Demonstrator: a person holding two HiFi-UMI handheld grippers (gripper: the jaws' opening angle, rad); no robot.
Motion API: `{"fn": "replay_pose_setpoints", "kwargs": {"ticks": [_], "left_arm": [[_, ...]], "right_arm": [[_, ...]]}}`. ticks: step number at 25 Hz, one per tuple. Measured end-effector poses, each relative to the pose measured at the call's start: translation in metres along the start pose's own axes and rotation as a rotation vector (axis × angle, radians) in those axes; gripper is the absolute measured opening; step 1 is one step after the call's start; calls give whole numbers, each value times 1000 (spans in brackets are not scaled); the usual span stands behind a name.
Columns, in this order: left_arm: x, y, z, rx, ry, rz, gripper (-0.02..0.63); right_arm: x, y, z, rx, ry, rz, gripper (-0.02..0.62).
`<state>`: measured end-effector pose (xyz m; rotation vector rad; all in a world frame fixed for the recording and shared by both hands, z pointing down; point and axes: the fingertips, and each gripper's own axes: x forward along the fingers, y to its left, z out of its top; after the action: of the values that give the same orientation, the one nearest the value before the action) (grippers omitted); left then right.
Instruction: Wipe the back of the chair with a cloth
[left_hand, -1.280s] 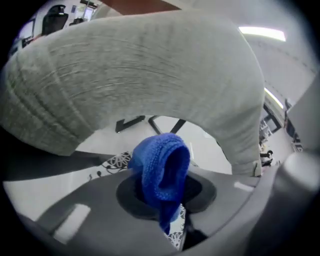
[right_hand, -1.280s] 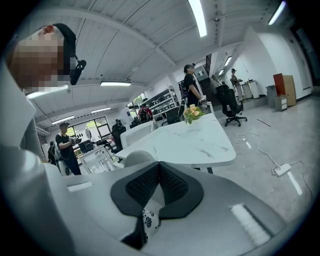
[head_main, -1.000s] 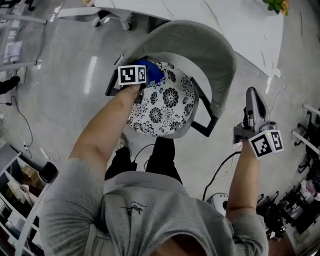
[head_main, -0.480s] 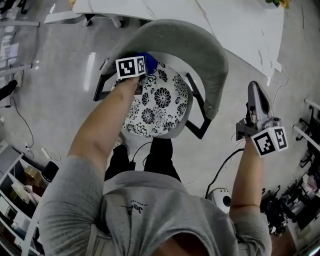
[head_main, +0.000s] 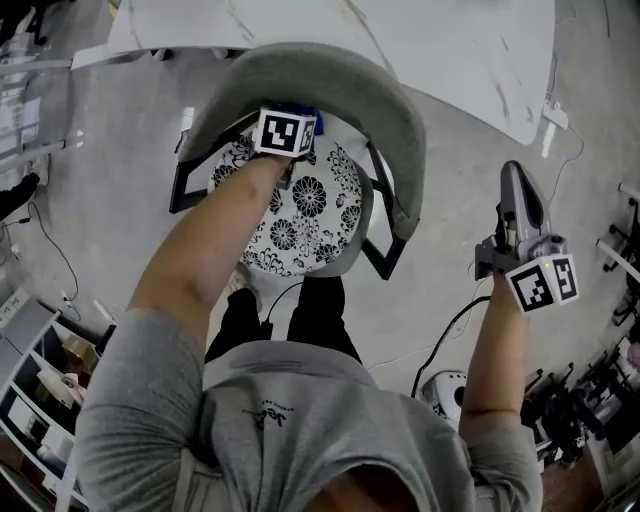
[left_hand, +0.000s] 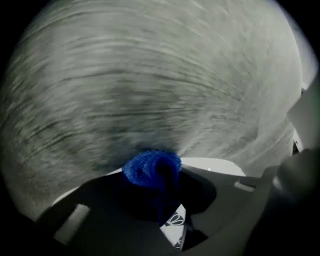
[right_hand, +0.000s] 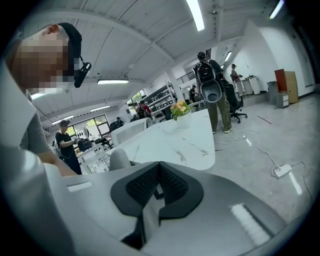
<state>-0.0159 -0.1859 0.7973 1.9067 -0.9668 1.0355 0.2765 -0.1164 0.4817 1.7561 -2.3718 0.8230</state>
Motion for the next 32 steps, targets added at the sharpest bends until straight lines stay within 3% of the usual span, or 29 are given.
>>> {"fn": "replay_pose_setpoints", "kwargs": {"ticks": [5, 10, 20, 24, 28, 30, 32], "left_arm": [[8, -53, 13, 202, 17, -42, 123], [16, -117, 8, 345, 28, -151, 123], [12, -214, -47, 688, 84, -303, 121], [7, -242, -70, 767, 90, -362, 121], [-13, -263, -99, 894, 80, -472, 121], [-30, -266, -110, 894, 72, -511, 121], [-49, -259, -111, 815, 57, -509, 121]], "right_arm": [[-15, -17, 6, 4, -25, -15, 3], [-28, -31, 4, 17, -33, -29, 3], [-49, -34, 6, 22, -70, -20, 3], [-56, -31, 9, 15, -83, -13, 3], [-63, -22, 9, 14, -87, -10, 3], [-65, -13, 11, 12, -85, -1, 3], [-67, -1, 17, 1, -82, 17, 3]]}}
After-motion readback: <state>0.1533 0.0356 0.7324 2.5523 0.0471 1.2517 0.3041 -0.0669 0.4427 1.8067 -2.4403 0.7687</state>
